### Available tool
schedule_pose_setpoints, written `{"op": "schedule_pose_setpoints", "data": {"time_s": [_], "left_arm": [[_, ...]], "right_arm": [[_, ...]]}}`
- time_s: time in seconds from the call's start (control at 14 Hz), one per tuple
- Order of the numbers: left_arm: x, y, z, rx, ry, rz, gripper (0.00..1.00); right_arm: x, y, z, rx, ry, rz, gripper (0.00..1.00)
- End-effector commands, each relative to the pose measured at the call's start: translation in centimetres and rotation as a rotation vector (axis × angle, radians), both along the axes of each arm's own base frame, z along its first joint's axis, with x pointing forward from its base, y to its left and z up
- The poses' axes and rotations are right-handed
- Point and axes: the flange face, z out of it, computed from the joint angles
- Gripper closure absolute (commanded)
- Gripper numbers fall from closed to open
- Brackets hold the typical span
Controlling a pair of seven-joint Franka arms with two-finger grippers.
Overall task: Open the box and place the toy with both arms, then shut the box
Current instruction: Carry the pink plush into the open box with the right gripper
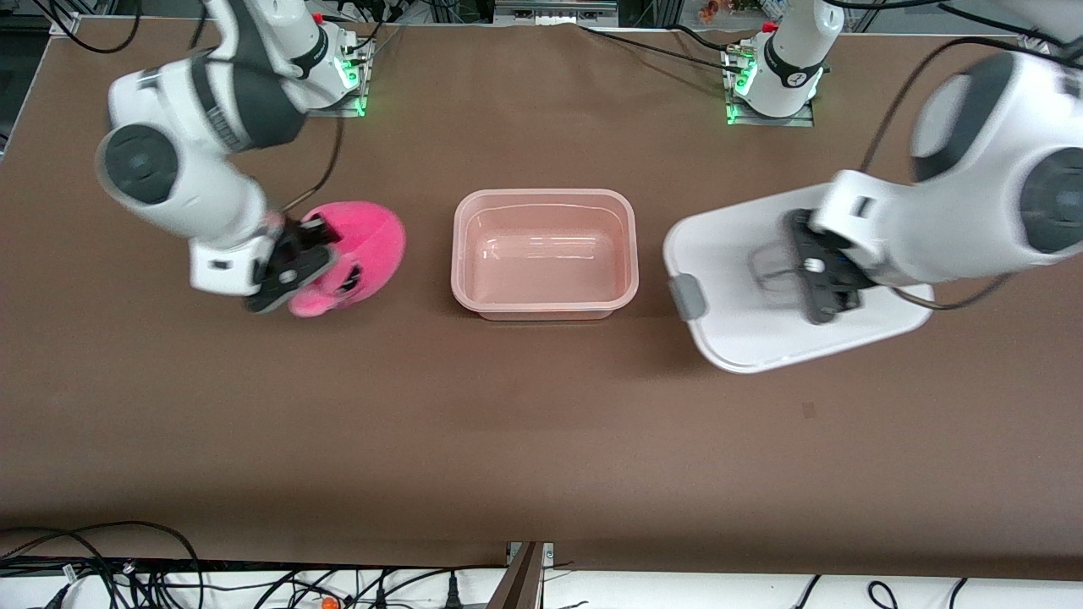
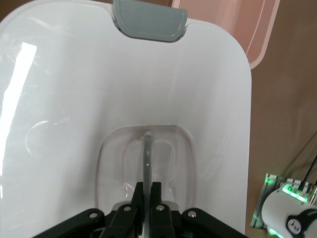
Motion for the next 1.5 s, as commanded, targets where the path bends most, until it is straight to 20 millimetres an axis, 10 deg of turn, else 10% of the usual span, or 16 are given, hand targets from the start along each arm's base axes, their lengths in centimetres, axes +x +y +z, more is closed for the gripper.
{"op": "schedule_pose_setpoints", "data": {"time_s": [0.0, 0.43, 0.71, 0.79, 0.86, 1.21, 1.43], "left_arm": [[0.0, 0.4, 0.7, 0.02, -0.012, -0.07, 1.0], [0.1, 0.6, 0.6, 0.036, -0.015, -0.085, 1.0], [0.1, 0.7, 0.6, 0.038, -0.014, -0.082, 1.0], [0.1, 0.7, 0.6, 0.038, -0.014, -0.082, 1.0], [0.1, 0.7, 0.6, 0.038, -0.014, -0.082, 1.0], [0.1, 0.7, 0.6, 0.035, -0.013, -0.082, 1.0], [0.0, 0.6, 0.6, 0.034, -0.013, -0.082, 1.0]], "right_arm": [[-3.5, 8.4, 0.7, -0.081, -0.046, 0.124, 1.0], [-8.1, 18.6, -3.6, -0.173, -0.067, 0.307, 1.0], [-8.3, 21.7, -7.0, -0.247, -0.099, 0.322, 1.0], [-8.0, 22.5, -7.1, -0.24, -0.109, 0.285, 0.83], [-7.8, 23.0, -6.7, -0.227, -0.125, 0.223, 0.01], [-10.5, 27.6, -2.0, -0.113, -0.168, -0.066, 0.0], [-10.3, 27.0, 0.1, -0.086, -0.181, -0.14, 0.0]]}}
